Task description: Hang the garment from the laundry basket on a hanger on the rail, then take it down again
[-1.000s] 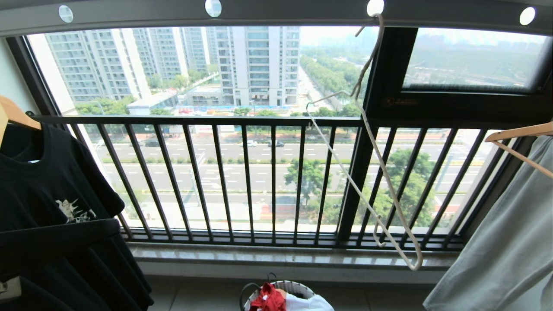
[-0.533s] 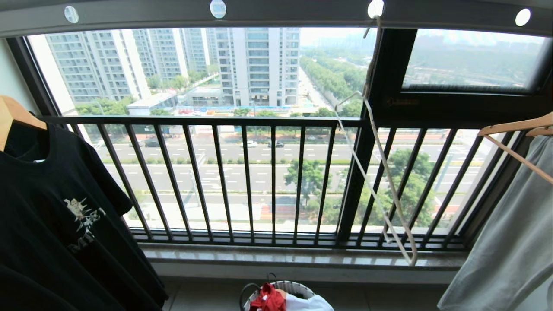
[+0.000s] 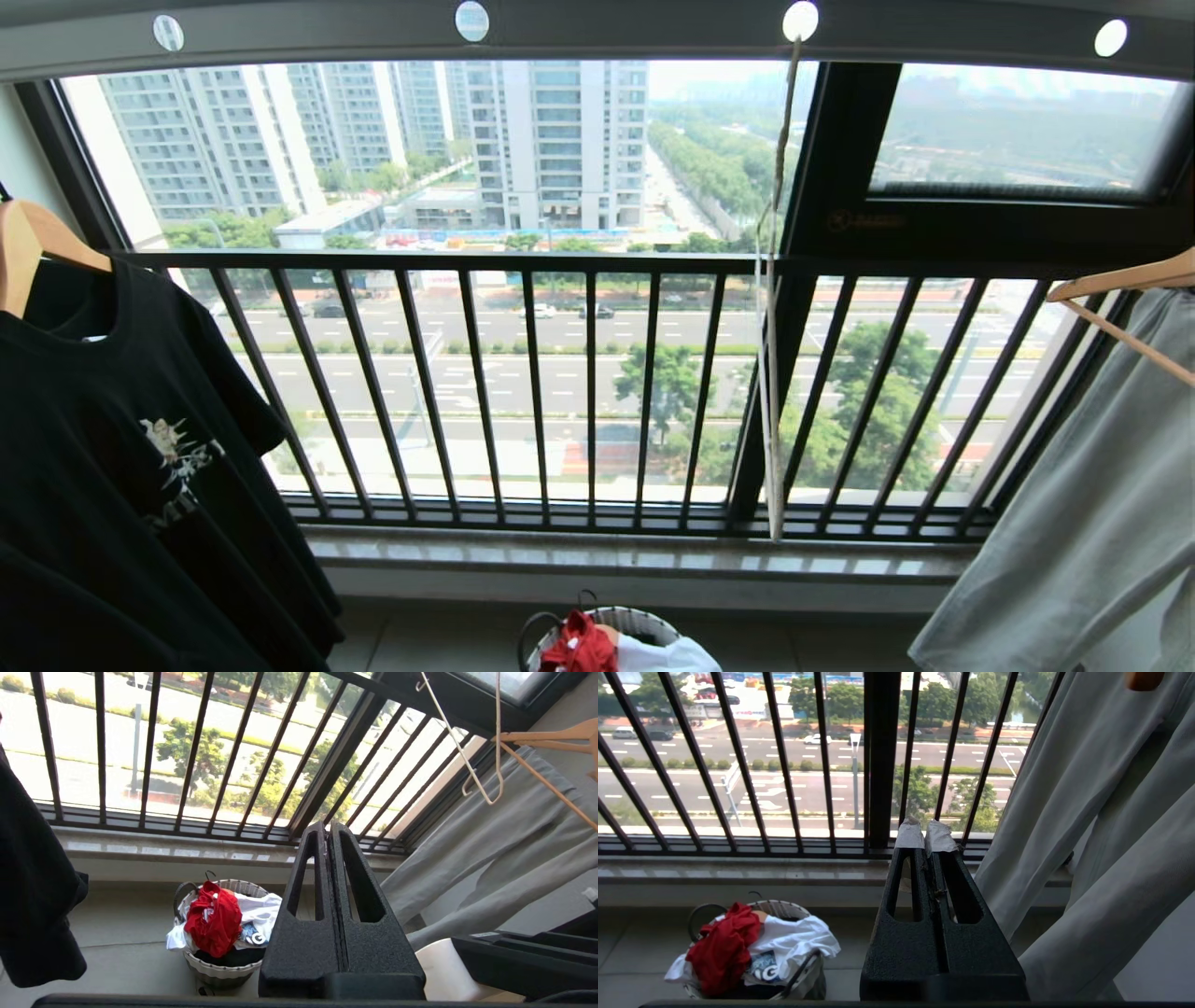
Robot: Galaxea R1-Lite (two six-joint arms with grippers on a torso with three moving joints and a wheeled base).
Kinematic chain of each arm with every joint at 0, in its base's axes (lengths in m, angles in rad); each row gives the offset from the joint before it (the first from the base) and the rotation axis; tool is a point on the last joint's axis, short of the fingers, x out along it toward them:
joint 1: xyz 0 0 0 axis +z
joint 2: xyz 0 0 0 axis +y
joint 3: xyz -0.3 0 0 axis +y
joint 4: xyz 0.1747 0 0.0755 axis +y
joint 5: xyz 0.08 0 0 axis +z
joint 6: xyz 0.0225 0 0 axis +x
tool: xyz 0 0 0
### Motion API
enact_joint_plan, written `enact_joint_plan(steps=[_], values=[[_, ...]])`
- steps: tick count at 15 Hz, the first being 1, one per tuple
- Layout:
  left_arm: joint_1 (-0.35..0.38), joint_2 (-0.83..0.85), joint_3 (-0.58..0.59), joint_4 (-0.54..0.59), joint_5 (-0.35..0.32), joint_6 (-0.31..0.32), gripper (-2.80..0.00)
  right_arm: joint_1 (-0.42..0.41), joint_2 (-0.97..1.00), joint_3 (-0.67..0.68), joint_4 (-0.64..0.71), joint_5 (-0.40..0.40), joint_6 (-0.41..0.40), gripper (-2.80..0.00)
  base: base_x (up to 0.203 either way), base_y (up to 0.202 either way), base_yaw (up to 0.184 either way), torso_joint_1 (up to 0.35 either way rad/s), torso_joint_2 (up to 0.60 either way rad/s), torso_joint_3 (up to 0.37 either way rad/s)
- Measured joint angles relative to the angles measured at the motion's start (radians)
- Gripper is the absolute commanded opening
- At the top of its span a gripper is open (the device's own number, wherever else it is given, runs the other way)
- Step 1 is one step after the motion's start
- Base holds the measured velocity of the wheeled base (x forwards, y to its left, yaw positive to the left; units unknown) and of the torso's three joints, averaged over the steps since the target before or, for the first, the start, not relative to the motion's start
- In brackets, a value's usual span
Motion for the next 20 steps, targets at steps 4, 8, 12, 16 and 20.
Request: enact_joint_plan(steps=[4, 8, 12, 16, 20], values=[[0.06, -0.052, 0.141, -0.009, 0.007, 0.173, -2.8, -0.001, -0.005, 0.112, -0.092, 0.003, 0.01, -2.8, 0.0, 0.0, 0.0, 0.0, 0.0, 0.0], [0.062, -0.23, 0.457, -0.162, 0.138, 0.35, -2.8, 0.0, -0.006, 0.259, -0.325, 0.068, 0.004, -2.8, 0.0, 0.0, 0.0, 0.0, 0.0, 0.0], [0.059, -0.29, 0.744, -0.56, 0.285, 0.539, -2.8, 0.0, -0.006, 0.294, -0.366, 0.116, -0.03, -2.8, 0.0, 0.0, 0.0, 0.0, 0.0, 0.0], [0.058, -0.301, 0.808, -0.619, 0.277, 0.605, -2.8, 0.0, -0.006, 0.299, -0.337, 0.115, -0.068, -2.8, 0.0, 0.0, 0.0, 0.0, 0.0, 0.0], [0.056, -0.303, 0.814, -0.525, 0.275, 0.555, -2.8, 0.0, -0.006, 0.299, -0.309, 0.111, -0.025, -2.8, 0.0, 0.0, 0.0, 0.0, 0.0, 0.0]])
